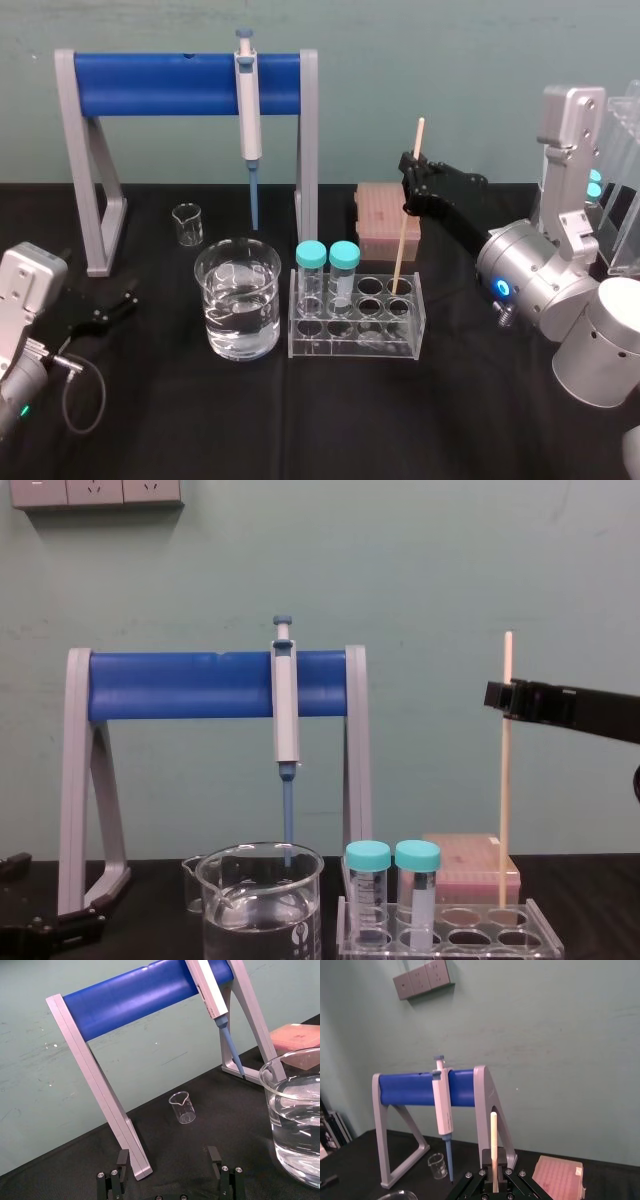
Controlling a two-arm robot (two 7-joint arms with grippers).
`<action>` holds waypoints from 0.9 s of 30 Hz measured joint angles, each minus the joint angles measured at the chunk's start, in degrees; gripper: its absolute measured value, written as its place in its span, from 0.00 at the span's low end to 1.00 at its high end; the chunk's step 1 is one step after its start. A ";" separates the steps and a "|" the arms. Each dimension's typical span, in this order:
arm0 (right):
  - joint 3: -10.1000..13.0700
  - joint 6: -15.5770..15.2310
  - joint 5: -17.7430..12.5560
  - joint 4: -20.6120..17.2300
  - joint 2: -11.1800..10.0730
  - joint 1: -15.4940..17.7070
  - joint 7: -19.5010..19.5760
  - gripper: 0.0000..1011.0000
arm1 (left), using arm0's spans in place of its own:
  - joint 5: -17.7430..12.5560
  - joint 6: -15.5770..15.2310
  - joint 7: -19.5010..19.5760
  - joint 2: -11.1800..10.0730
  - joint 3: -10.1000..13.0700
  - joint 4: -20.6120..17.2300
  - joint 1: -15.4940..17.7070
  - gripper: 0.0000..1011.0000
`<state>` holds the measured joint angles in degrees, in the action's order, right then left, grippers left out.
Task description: Hold the thermometer with one hand and immerse one end into the beaker, then reinsert it into the test tube rack.
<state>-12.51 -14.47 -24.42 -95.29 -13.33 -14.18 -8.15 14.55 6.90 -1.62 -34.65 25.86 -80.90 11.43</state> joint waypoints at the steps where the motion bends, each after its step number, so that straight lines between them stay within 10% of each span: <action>1: -0.09 -0.02 0.09 0.11 -0.07 -0.01 -0.07 0.05 | 0.00 0.00 0.00 0.00 0.00 0.00 0.00 0.99; 27: -1.08 1.62 3.55 1.86 -1.02 1.28 -1.59 0.05 | 0.00 0.00 0.00 0.00 0.00 0.00 0.00 0.99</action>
<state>-13.59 -12.86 -20.87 -93.43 -14.35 -12.89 -9.74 14.55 6.91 -1.62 -34.65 25.86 -80.90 11.43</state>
